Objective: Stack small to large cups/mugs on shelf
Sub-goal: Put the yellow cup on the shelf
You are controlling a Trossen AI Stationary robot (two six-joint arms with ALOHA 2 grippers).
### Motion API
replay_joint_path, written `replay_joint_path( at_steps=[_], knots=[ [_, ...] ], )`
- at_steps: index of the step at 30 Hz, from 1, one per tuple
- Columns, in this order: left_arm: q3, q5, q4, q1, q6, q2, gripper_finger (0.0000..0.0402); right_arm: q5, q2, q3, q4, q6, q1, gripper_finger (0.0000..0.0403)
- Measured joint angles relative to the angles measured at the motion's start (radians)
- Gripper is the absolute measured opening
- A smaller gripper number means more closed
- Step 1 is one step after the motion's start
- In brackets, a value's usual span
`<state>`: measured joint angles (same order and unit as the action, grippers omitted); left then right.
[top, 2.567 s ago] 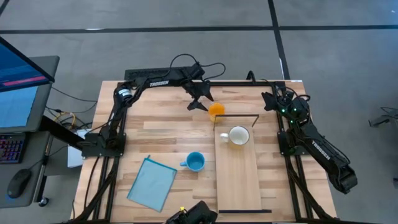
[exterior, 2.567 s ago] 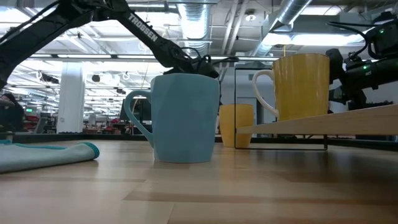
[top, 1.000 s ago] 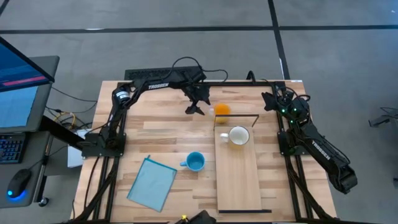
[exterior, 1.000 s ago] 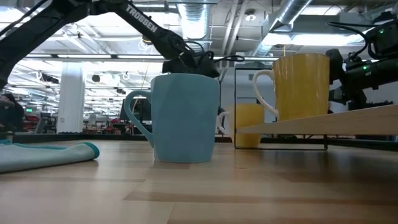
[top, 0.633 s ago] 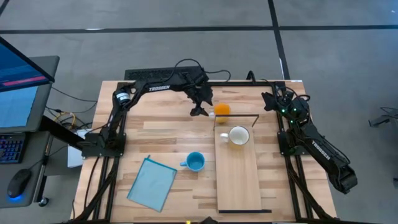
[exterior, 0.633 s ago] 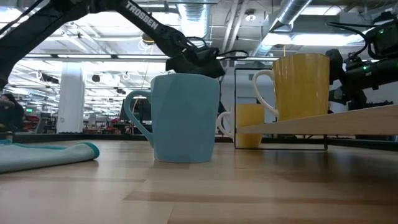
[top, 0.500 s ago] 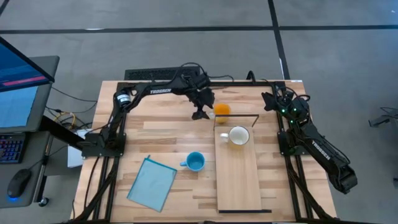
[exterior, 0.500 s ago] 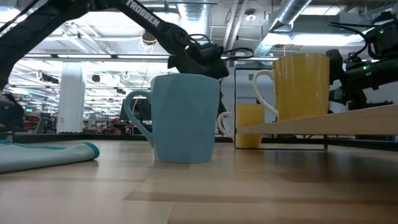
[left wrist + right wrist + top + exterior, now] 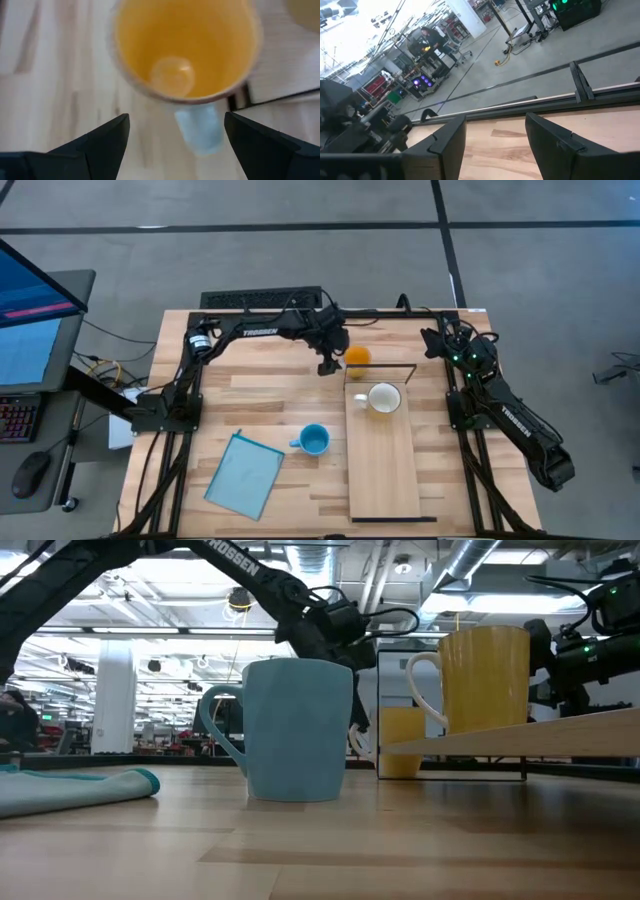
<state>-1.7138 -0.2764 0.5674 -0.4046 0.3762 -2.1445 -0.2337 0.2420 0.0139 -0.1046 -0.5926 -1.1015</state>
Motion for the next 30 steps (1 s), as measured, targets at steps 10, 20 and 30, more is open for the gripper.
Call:
replay_joint_path(
  at_steps=[10,20,30],
  knots=[
    [0.0,0.032,-0.001,0.006,-0.126,0.0,0.0318,0.0,0.0,0.0,0.0,0.0,0.0,0.0226],
    [0.0,0.029,0.008,0.036,-0.054,0.0,0.0318,0.0,0.0,0.0,0.0,0.0,0.0,0.0226],
    [0.0,0.079,0.017,0.064,-0.045,-0.001,0.0318,0.0,0.0,0.0,0.0,0.0,0.0,0.0226]
  ],
)
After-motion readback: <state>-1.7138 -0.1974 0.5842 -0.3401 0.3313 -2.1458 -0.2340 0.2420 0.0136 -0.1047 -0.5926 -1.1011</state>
